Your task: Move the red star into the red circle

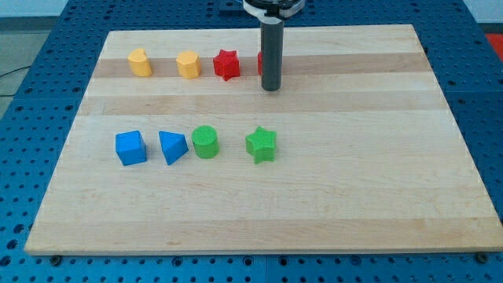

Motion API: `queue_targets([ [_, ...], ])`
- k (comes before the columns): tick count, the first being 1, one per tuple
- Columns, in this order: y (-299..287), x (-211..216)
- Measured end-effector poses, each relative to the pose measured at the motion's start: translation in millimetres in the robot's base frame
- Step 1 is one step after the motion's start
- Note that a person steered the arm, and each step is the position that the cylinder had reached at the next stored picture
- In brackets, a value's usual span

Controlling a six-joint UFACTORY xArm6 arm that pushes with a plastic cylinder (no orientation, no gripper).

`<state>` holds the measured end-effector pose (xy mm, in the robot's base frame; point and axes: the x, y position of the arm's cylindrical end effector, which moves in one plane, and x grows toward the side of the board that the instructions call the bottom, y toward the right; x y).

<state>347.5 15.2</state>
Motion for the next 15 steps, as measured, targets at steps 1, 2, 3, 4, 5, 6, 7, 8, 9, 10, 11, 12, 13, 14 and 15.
queue_targets([
  [1, -3, 0],
  [2, -3, 0],
  [3, -9, 0],
  [4, 16, 10],
  [5, 98, 50],
  [6, 107, 163],
  [7, 46, 219],
  [8, -40, 211],
  [9, -54, 178],
  [10, -72, 143],
  [11, -79, 125],
  [12, -130, 88],
  [13, -150, 91],
  [14, -175, 95],
  [15, -238, 91],
])
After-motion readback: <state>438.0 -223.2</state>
